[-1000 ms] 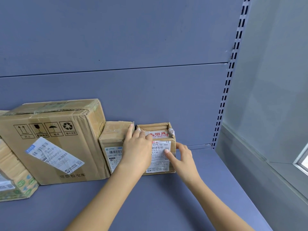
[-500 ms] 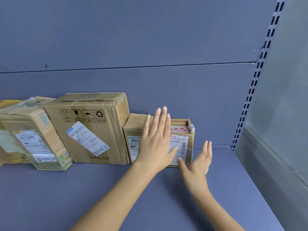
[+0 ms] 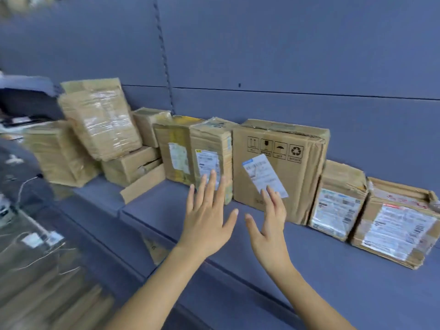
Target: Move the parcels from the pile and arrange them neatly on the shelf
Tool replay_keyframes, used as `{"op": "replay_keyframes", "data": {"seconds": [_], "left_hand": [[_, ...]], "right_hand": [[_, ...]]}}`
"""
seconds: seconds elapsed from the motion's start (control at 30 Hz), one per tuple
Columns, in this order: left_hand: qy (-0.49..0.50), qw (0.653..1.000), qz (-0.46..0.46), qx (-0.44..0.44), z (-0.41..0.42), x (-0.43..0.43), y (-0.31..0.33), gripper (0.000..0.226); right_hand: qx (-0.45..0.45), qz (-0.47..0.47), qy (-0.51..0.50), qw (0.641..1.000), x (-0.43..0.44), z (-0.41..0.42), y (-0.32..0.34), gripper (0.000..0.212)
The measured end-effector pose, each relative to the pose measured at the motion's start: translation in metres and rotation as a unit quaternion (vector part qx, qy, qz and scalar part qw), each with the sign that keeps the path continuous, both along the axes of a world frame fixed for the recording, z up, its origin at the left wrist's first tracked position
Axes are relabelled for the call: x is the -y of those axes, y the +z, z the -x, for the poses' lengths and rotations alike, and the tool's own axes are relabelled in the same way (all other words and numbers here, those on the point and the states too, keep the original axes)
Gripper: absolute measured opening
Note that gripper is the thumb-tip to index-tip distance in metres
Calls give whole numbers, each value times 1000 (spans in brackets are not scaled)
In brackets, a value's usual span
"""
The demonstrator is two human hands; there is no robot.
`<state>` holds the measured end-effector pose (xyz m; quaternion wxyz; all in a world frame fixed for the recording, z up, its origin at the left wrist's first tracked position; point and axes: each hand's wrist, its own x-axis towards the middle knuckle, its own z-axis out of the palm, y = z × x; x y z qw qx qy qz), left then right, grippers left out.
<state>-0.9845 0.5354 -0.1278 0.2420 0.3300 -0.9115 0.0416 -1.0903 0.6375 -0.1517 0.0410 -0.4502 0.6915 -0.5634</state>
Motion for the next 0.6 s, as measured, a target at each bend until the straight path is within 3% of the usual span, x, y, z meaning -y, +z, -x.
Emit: {"op": "replay_keyframes", "data": {"seconds": [0.1,0.33,0.6], "left_hand": [[68,997,-16,-21,-86,40,6,74],[215,975,-32,-52,-244,81,13,71],[301,948,-82,-58,-330,122,0,70]], "right_hand": [[-2,-12,113,994,53,-66,10,63],[-8,-23,270,962,143,-201,21,65],[-1,-49,370,928,220,-294,14,64]]}}
